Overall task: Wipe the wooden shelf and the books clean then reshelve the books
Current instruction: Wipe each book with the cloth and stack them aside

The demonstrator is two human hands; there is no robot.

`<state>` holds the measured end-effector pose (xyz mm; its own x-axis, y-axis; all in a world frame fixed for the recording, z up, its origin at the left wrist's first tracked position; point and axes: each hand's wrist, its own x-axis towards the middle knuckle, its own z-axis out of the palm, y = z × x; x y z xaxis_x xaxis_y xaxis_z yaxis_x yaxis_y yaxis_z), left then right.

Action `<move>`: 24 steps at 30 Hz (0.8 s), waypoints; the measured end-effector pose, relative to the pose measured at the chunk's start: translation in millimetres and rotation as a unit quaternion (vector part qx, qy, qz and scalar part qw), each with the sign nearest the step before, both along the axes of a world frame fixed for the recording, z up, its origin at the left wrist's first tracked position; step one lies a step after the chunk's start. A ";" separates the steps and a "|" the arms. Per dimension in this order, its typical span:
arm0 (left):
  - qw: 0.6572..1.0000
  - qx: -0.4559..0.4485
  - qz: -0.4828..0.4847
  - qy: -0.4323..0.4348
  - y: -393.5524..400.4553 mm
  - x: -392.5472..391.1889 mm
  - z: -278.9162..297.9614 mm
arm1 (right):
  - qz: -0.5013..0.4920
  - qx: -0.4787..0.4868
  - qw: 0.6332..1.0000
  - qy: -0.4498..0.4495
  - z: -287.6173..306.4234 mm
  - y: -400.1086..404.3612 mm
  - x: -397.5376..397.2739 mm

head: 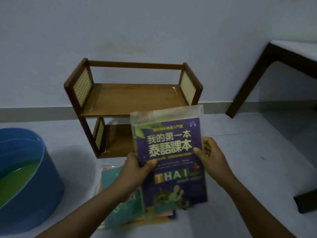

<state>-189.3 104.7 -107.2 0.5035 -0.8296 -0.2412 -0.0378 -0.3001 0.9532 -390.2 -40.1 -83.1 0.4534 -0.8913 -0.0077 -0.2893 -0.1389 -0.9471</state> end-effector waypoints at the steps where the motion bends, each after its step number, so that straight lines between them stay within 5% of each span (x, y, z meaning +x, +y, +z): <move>1: 0.998 0.018 -0.008 0.052 -12.9 -18.1 -1.1 | -0.022 0.008 1.000 0.015 -4.1 -7.2 -15.5; 9: 0.933 0.169 -0.088 0.305 -114.9 -113.3 -60.9 | -0.144 -0.011 0.955 0.258 -73.1 -75.5 -107.8; 15: 0.907 0.161 -0.104 0.376 -142.6 -134.0 -77.6 | -0.174 0.045 0.935 0.306 -124.5 -105.4 -124.1; 20: 0.929 0.177 -0.139 0.293 -136.4 -126.0 -78.9 | -0.185 0.051 0.926 0.326 -147.0 -108.9 -126.5; 24: 0.973 0.121 -0.195 0.037 -115.0 -80.7 -67.6 | -0.189 -0.001 0.893 0.408 -142.9 -94.1 -113.5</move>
